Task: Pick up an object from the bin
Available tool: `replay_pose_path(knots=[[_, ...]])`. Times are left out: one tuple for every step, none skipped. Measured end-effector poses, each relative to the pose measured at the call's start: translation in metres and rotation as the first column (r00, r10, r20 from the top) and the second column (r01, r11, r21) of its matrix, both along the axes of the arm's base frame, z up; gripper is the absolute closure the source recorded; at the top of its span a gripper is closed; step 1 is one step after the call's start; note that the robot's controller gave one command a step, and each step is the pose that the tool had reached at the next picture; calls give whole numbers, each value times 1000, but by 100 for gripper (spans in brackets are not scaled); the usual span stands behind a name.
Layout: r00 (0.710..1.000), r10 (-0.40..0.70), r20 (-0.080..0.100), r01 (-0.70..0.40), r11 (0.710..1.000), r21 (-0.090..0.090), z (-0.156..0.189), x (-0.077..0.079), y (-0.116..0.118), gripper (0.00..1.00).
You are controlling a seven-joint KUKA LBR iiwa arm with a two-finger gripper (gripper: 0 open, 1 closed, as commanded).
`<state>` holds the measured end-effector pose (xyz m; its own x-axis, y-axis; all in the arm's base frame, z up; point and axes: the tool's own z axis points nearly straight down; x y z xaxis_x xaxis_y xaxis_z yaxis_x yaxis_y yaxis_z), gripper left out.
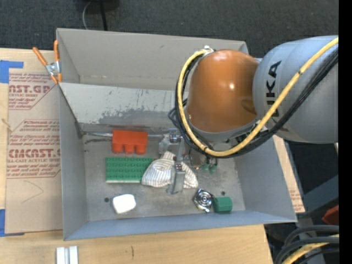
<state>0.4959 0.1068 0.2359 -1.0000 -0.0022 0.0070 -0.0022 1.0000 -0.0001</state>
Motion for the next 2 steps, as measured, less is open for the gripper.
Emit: replay_pose_path(knots=[[1000, -2, 8, 2, 1000, 1, 4, 2, -1, 0], [1000, -10, 10, 10, 1000, 2, -69, 21, -26, 0]])
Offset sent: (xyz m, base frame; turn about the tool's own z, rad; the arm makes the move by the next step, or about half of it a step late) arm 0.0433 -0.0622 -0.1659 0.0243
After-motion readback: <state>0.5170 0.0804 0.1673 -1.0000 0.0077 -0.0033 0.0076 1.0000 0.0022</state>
